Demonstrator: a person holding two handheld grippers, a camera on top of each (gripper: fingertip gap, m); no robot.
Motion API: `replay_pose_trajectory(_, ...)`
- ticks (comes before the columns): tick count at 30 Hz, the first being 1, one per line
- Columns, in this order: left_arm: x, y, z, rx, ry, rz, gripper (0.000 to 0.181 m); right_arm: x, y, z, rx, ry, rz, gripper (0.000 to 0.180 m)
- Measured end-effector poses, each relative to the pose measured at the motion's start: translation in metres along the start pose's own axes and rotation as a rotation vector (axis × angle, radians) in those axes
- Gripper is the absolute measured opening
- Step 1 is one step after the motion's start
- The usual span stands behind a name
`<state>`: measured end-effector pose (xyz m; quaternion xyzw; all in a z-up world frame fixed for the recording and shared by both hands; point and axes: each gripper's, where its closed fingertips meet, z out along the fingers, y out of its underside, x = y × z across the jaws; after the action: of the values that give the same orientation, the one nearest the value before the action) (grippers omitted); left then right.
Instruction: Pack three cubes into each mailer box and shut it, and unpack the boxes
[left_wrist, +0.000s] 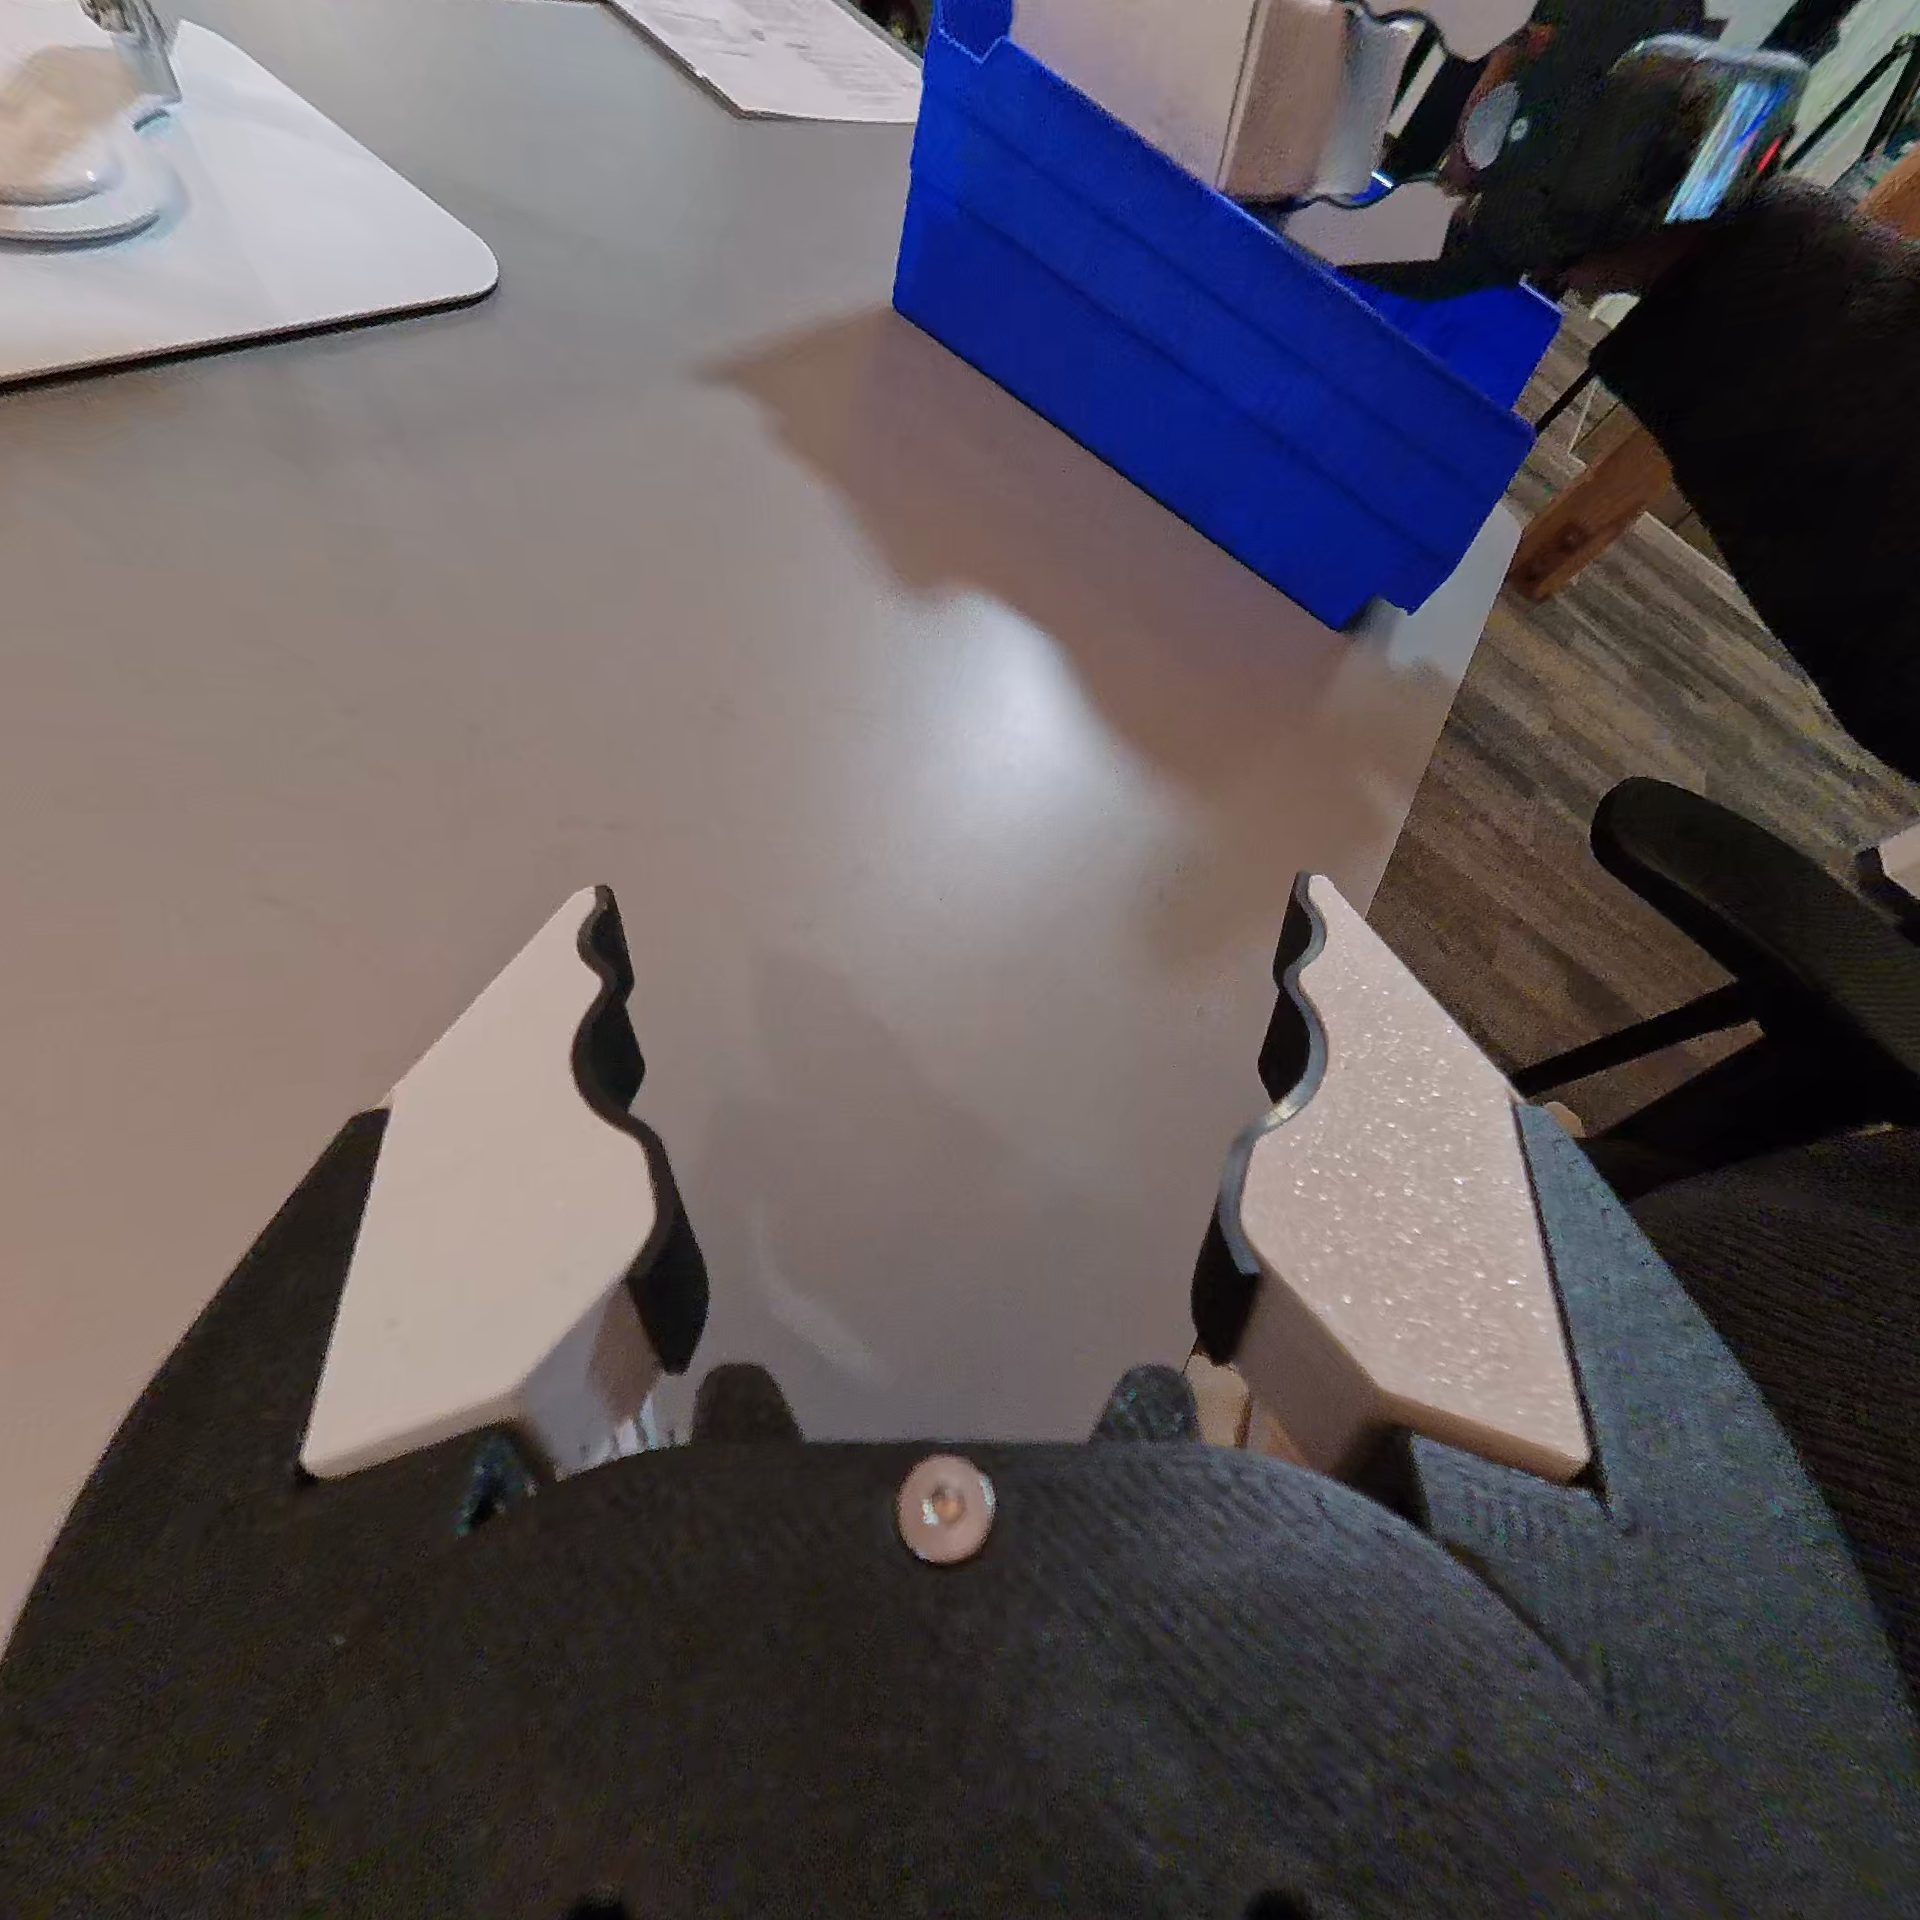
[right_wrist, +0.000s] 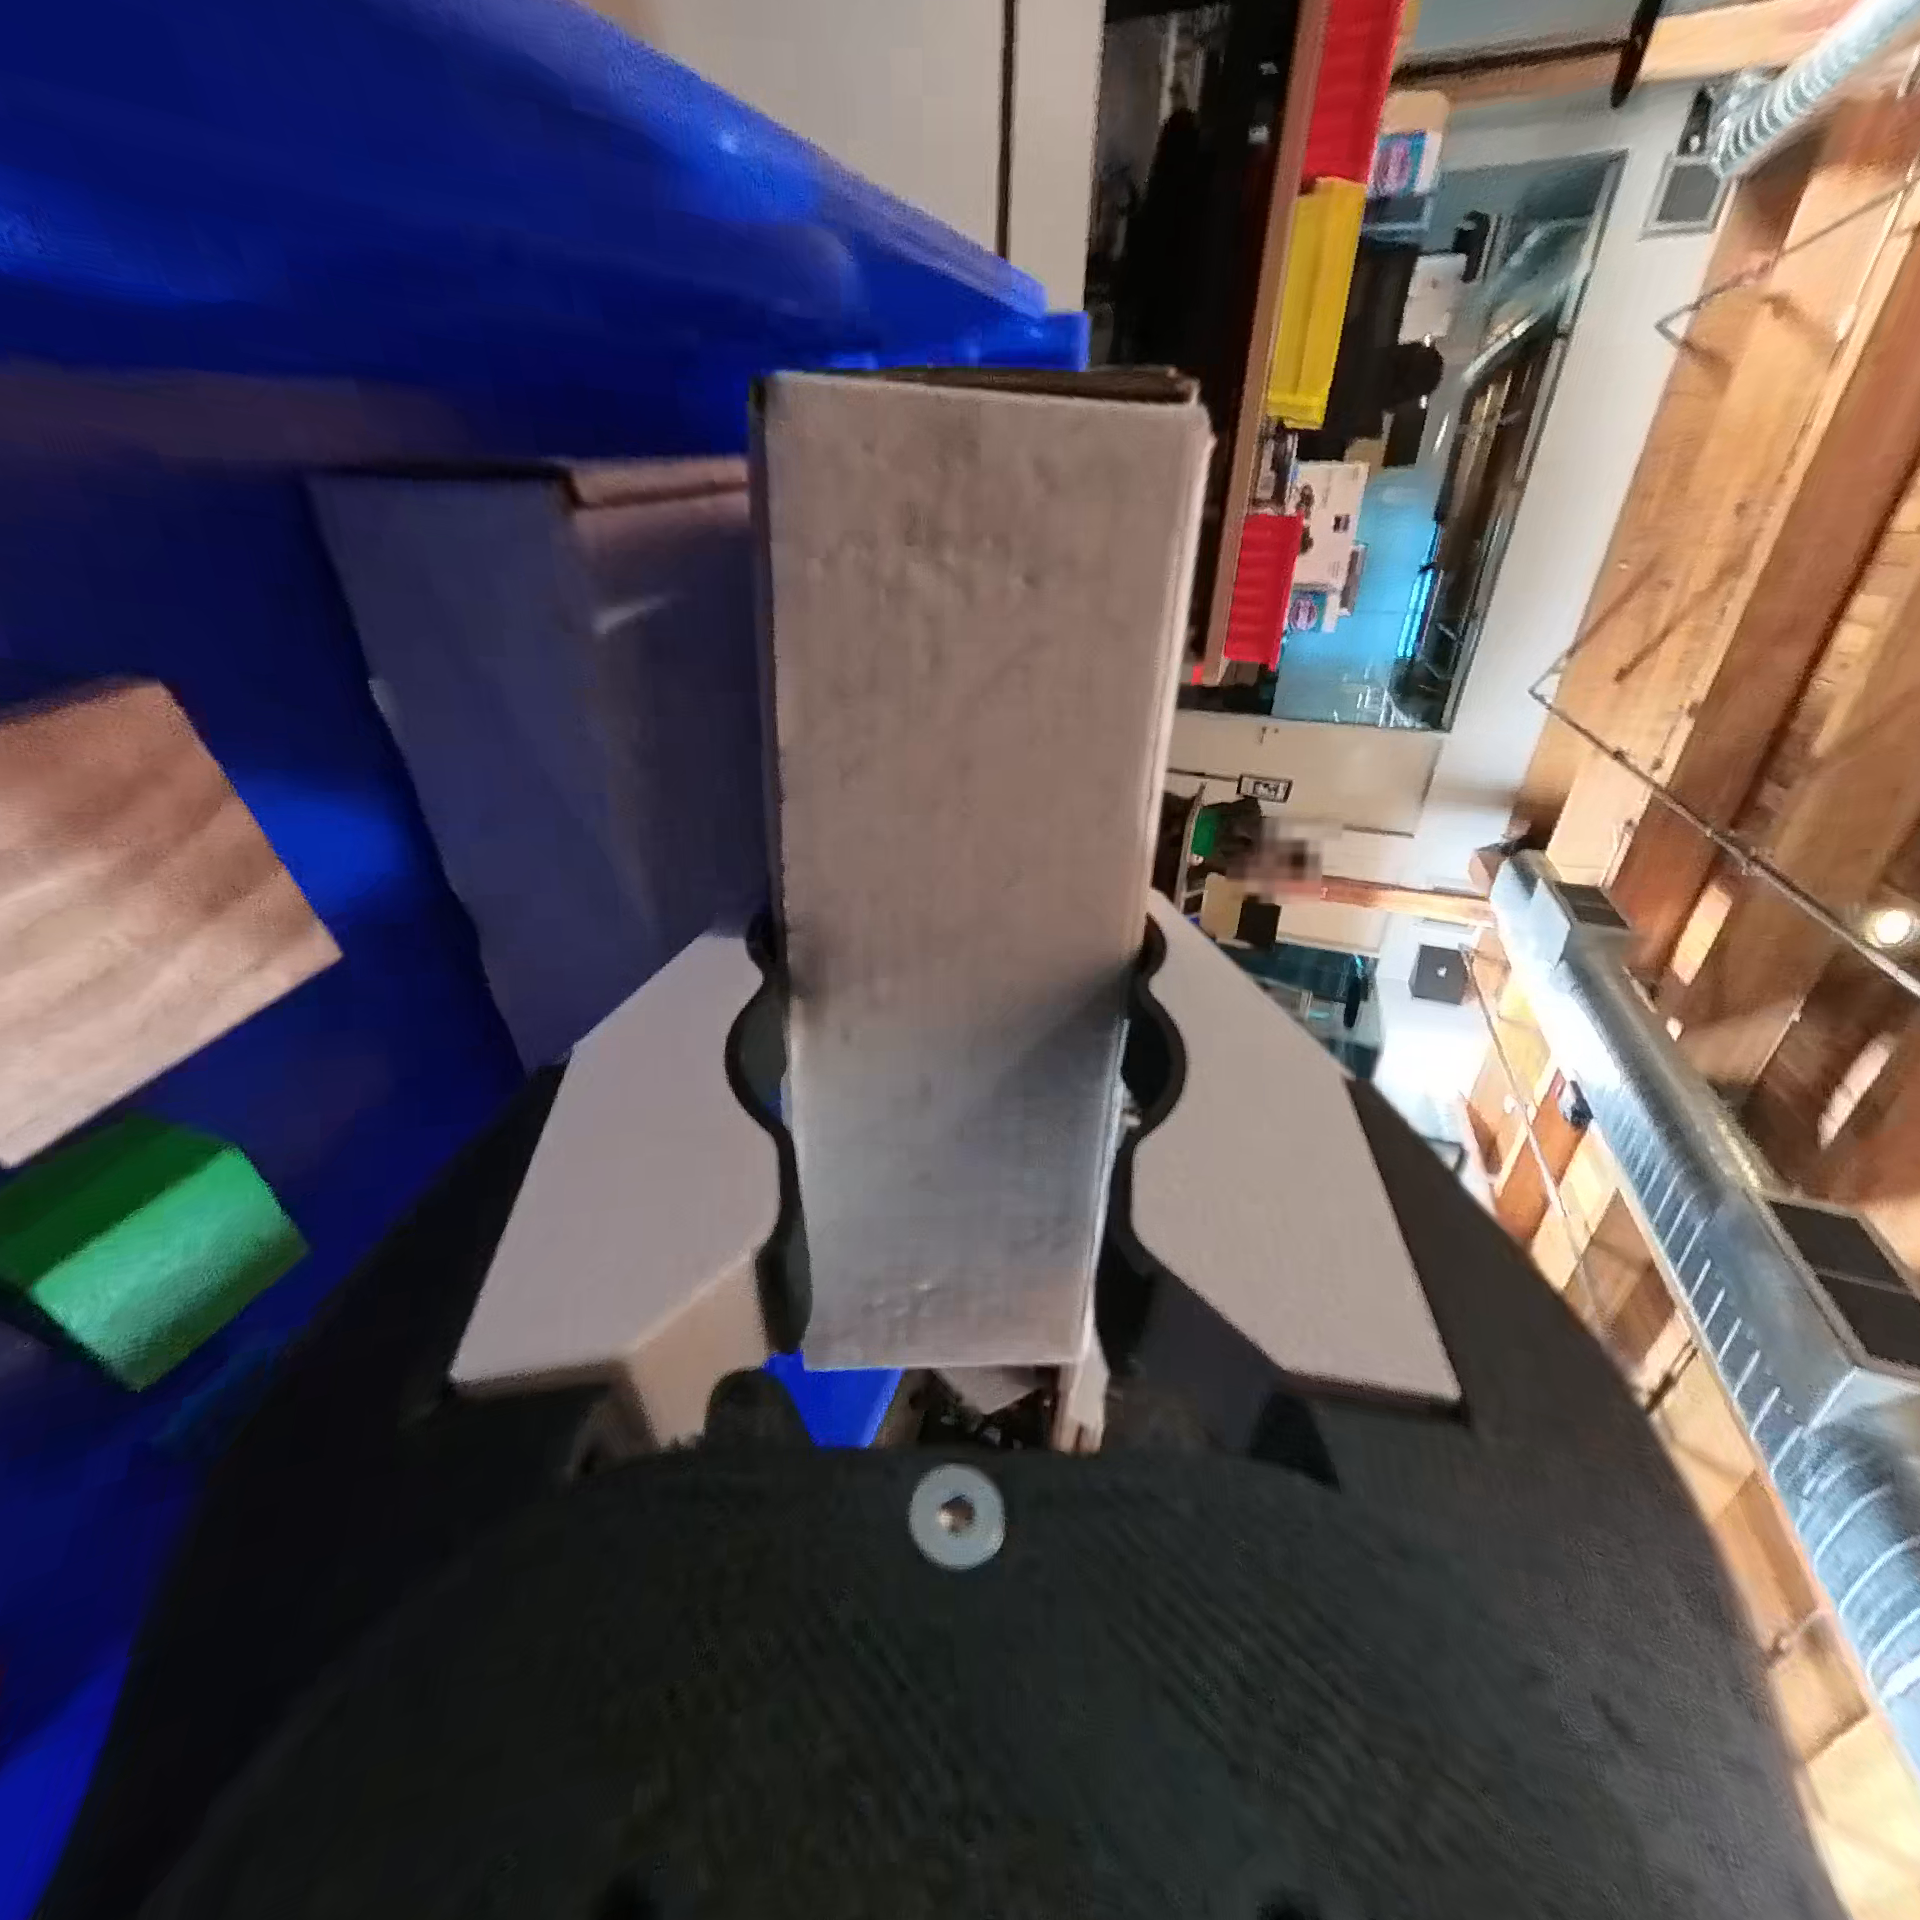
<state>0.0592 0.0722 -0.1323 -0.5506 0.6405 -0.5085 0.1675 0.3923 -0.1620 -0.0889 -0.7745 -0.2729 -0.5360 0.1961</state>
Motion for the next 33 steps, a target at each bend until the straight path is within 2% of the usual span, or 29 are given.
replay_pose_trajectory(4,-0.003,0.003,0.002,-0.006,-0.006,-0.007,0.123,-0.001,-0.01,0.009,0.022,0.01,-0.034,0.065)
replay_pose_trajectory(6,-0.003,0.006,0.003,-0.016,-0.007,-0.007,0.123,-0.005,-0.004,0.01,-0.01,-0.023,-0.04,0.081)
replay_pose_trajectory(11,-0.003,0.014,0.004,-0.044,-0.018,0.022,0.122,-0.011,0.015,-0.011,-0.111,-0.084,0.002,0.103)
replay_pose_trajectory(16,0.001,0.016,0.004,-0.051,0.008,0.019,0.121,-0.019,0.035,-0.042,-0.183,-0.086,0.085,0.1)
replay_pose_trajectory(17,0.001,0.015,0.004,-0.048,0.011,0.017,0.121,-0.02,0.039,-0.048,-0.203,-0.085,0.094,0.097)
replay_pose_trajectory(18,0.001,0.015,0.005,-0.046,0.013,0.016,0.121,-0.022,0.042,-0.054,-0.218,-0.086,0.106,0.086)
replay_pose_trajectory(21,0.001,0.014,0.005,-0.044,0.018,0.015,0.12,-0.036,0.034,-0.067,-0.169,-0.173,0.169,0.029)
replay_pose_trajectory(22,0.001,0.014,0.005,-0.043,0.02,0.016,0.12,-0.041,0.027,-0.068,-0.136,-0.209,0.193,0.013)
replay_pose_trajectory(23,0.002,0.014,0.006,-0.043,0.022,0.016,0.119,-0.043,0.022,-0.068,-0.114,-0.228,0.213,0.006)
replay_pose_trajectory(25,0.003,0.013,0.007,-0.045,0.028,0.019,0.119,-0.039,0.02,-0.06,-0.125,-0.219,0.22,0.01)
replay_pose_trajectory(28,0.006,0.012,0.009,-0.047,0.03,0.035,0.119,-0.037,0.025,-0.041,-0.182,-0.22,0.207,0.027)
replay_pose_trajectory(33,0.009,0.009,0.008,-0.042,0.014,0.076,0.117,-0.032,0.016,-0.019,-0.159,-0.225,0.228,0.024)
